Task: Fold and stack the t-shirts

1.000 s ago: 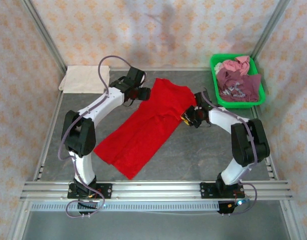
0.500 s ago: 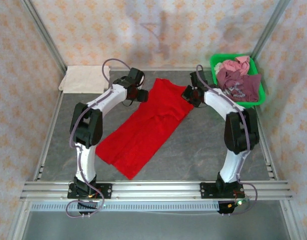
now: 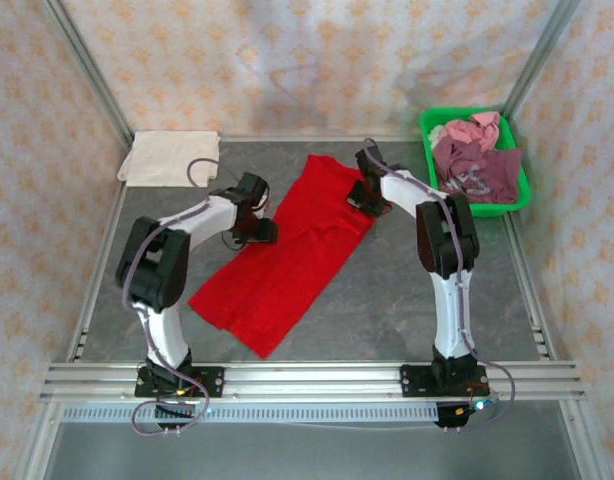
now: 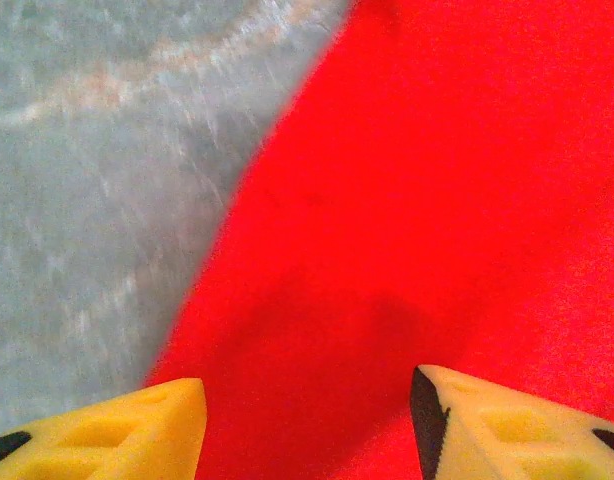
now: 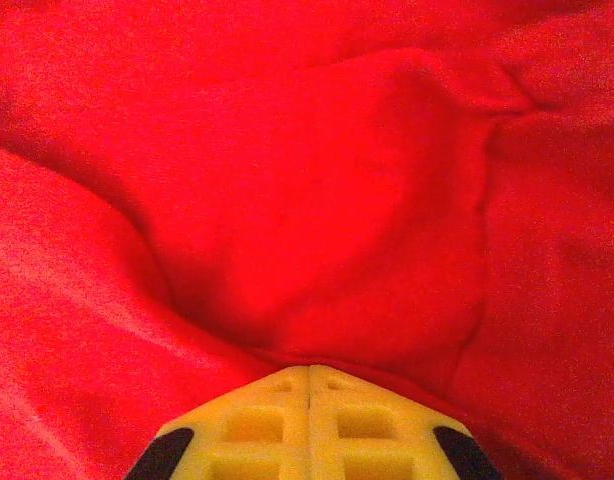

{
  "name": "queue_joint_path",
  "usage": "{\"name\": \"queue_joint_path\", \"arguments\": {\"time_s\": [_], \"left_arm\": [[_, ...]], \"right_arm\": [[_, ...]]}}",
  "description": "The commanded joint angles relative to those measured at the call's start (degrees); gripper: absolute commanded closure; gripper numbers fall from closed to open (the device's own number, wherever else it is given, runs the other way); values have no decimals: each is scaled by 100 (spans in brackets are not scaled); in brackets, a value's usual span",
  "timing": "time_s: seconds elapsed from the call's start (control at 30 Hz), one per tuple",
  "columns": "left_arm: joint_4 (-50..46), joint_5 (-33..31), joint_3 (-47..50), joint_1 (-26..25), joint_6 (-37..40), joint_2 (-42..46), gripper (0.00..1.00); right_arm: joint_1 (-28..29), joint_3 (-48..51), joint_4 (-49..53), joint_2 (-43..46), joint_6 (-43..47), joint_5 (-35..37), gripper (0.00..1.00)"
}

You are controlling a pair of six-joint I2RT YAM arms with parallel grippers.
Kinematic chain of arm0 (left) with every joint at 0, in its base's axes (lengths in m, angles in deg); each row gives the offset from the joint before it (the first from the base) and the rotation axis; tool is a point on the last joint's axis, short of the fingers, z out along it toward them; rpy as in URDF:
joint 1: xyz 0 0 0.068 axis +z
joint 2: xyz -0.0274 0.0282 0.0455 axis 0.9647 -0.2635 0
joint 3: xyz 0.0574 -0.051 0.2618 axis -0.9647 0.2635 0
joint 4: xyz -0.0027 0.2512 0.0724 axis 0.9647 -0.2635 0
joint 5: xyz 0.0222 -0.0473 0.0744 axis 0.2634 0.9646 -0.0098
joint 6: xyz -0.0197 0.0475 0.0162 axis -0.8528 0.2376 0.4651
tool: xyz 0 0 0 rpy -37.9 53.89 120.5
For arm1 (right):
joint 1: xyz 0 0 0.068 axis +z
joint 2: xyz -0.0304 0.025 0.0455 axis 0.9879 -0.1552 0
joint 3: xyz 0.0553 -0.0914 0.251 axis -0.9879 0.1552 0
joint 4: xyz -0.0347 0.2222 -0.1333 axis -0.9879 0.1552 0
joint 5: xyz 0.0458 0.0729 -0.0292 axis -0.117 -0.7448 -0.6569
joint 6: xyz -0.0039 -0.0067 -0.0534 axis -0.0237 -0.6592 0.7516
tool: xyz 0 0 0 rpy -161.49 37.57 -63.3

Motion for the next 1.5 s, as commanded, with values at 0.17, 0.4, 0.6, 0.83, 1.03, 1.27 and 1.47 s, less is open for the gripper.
{"name": "queue_joint_path", "arguments": {"time_s": [0.17, 0.4, 0.6, 0.83, 1.03, 1.27, 1.47], "left_arm": [[358, 560, 256, 16, -570, 1390, 42], [319, 90, 382, 17, -339, 1277, 42], [570, -592, 479, 33, -300, 908, 44], [1054, -873, 901, 131, -482, 1617, 45], [1097, -842, 1961, 633, -737, 2536, 45], [696, -826, 2696, 851, -764, 3138, 43], [570, -852, 2796, 873, -658, 3287, 42]], "right_arm": [[-8, -3270, -28, -2372, -288, -840, 97], [-43, -5563, 409, -2781, -191, -1216, 86], [253, -3108, 567, -667, 510, -858, 79], [1075, 942, -1391, 1579, 93, -2031, 82], [2147, 2749, -2987, 2123, -1051, -2817, 79], [2743, 3040, -3948, 1498, -2100, -3226, 79], [2801, 3092, -3523, 1293, -2177, -2980, 75]]}}
